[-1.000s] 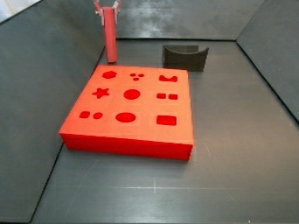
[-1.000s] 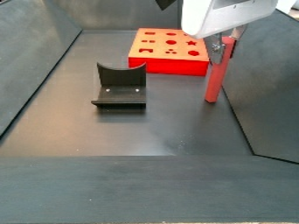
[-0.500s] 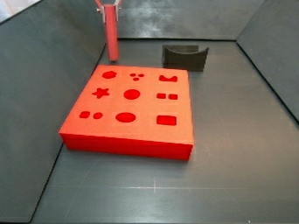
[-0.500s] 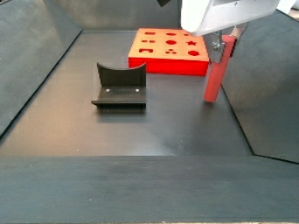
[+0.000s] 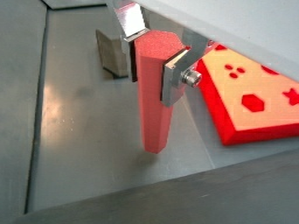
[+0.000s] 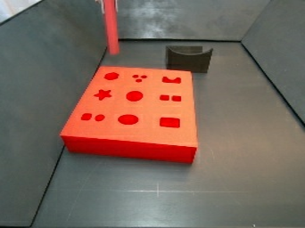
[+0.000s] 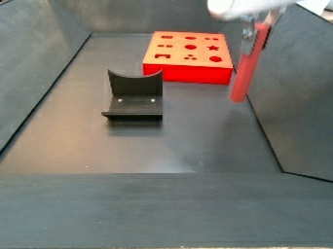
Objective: Pick up the hexagon object. Move up. Move to above the board. Insert the hexagon object.
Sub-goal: Move up, then move to above the board.
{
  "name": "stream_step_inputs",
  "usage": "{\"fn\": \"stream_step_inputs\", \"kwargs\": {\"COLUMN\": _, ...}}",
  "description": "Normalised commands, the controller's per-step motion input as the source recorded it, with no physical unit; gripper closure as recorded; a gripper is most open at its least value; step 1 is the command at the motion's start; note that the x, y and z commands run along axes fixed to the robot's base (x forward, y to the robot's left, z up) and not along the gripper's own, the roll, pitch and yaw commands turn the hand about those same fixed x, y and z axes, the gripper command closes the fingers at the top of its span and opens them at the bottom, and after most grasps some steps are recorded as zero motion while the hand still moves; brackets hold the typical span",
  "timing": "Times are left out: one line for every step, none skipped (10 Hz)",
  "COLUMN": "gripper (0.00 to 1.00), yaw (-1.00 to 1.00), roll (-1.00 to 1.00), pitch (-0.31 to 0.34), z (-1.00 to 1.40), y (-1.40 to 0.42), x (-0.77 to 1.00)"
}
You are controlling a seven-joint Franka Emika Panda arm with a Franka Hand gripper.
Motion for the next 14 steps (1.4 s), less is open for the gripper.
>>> {"fn": "stream_step_inputs", "kwargs": {"gripper": 1.0, "yaw": -0.03, "roll": 0.02, "pitch": 0.099, "z": 0.3, "y": 0.0, "x": 0.02}}
{"fn": "stream_step_inputs", "kwargs": {"gripper": 1.0, "yaw": 0.03, "roll": -0.09, "pitch": -0.134, "z": 1.0, "y": 0.01, "x": 0.06}}
{"fn": "stream_step_inputs", "kwargs": {"gripper": 1.0, "yaw": 0.03, "roll": -0.09, "pitch": -0.134, "z": 1.0, "y": 0.02, "x": 0.07}}
{"fn": "stream_step_inputs", "kwargs": {"gripper": 1.0, "yaw": 0.03, "roll": -0.09, "pitch": -0.079, "z": 1.0, "y": 0.01, "x": 0.04}}
{"fn": "stream_step_inputs", "kwargs": {"gripper": 1.0, "yaw": 0.02, "roll": -0.09, "pitch": -0.038, "z": 1.0, "y": 0.01, "x": 0.04}}
{"fn": "stream_step_inputs", "kwargs": {"gripper": 1.0, "yaw": 0.02, "roll": -0.09, "pitch": 0.005, "z": 1.0, "y": 0.02, "x": 0.04}}
{"fn": "stream_step_inputs", "kwargs": {"gripper": 1.0, "yaw": 0.02, "roll": -0.09, "pitch": 0.039, "z": 1.0, "y": 0.02, "x": 0.04}}
{"fn": "stream_step_inputs", "kwargs": {"gripper": 1.0, "yaw": 0.01, "roll": -0.08, "pitch": 0.059, "z": 0.86, "y": 0.01, "x": 0.03}}
{"fn": "stream_step_inputs", "kwargs": {"gripper": 1.0, "yaw": 0.01, "roll": -0.08, "pitch": 0.06, "z": 0.7, "y": 0.01, "x": 0.02}}
{"fn": "stream_step_inputs", "kwargs": {"gripper": 1.0, "yaw": 0.01, "roll": -0.07, "pitch": 0.057, "z": 0.48, "y": 0.0, "x": 0.01}}
{"fn": "stream_step_inputs", "kwargs": {"gripper": 1.0, "yaw": 0.01, "roll": -0.07, "pitch": 0.058, "z": 0.32, "y": 0.0, "x": 0.01}}
{"fn": "stream_step_inputs", "kwargs": {"gripper": 1.0, "yaw": -1.0, "roll": 0.07, "pitch": 0.121, "z": 0.1, "y": -1.0, "x": 0.37}}
{"fn": "stream_step_inputs", "kwargs": {"gripper": 1.0, "yaw": -1.0, "roll": 0.08, "pitch": 0.126, "z": 0.08, "y": -1.0, "x": 0.38}}
{"fn": "stream_step_inputs", "kwargs": {"gripper": 1.0, "yaw": -1.0, "roll": 0.09, "pitch": 0.144, "z": 0.08, "y": -1.0, "x": 0.39}}
